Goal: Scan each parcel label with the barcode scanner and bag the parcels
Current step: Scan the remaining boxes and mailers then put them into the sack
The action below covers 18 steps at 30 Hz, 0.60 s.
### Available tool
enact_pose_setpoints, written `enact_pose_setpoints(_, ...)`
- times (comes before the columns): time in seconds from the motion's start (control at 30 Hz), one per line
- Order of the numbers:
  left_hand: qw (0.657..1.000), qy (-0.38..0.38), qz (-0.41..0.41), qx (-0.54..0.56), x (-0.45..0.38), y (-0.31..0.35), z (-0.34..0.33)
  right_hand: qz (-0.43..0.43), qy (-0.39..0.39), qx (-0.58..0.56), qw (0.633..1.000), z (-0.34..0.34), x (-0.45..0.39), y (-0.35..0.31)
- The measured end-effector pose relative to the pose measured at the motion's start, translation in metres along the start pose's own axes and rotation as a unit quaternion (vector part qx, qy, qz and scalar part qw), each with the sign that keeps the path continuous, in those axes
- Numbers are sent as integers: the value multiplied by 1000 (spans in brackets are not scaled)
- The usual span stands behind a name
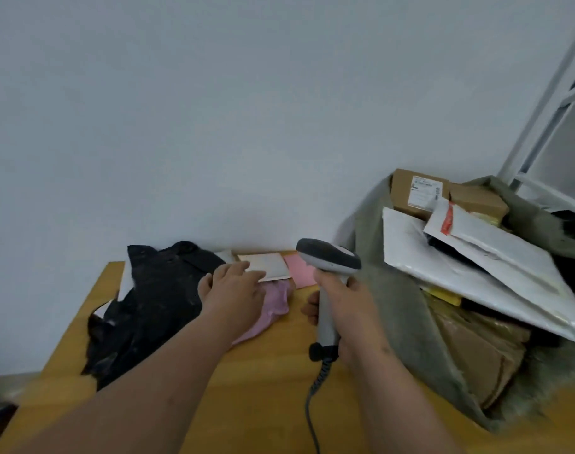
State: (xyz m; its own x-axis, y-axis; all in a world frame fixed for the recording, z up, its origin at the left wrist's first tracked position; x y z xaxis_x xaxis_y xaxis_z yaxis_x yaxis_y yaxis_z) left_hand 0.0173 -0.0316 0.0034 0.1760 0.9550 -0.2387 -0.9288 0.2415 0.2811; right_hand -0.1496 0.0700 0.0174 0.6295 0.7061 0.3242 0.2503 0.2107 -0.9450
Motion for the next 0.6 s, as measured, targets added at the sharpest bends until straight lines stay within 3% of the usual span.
enact_pose_setpoints(0.23, 993, -63, 98, -35, 31, -114, -30, -29, -23, 48, 998, -63, 15, 48)
enact_pose_setpoints(0.4, 986, -81, 143, -30, 34, -145, -51, -33, -23, 88, 995, -80, 7, 65)
enact_pose_setpoints(0.6, 962, -83, 260, 20, 22, -182, -65, -54, -34, 105, 992, -106, -22, 74)
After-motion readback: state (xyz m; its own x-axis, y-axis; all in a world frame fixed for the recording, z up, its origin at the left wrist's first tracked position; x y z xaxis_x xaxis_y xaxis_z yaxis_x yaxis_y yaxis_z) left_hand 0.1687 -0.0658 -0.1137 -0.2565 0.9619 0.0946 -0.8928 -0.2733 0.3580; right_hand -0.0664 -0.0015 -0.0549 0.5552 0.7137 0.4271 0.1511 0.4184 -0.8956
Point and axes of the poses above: each hand's wrist, its own x-axis away from the middle knuckle, its own z-axis out of the back of the hand, y = z × x, the point moved 9 cm from there along -x, towards the middle knuckle, and after that the axes turned 14 degrees about y, right-handed, at the moved point
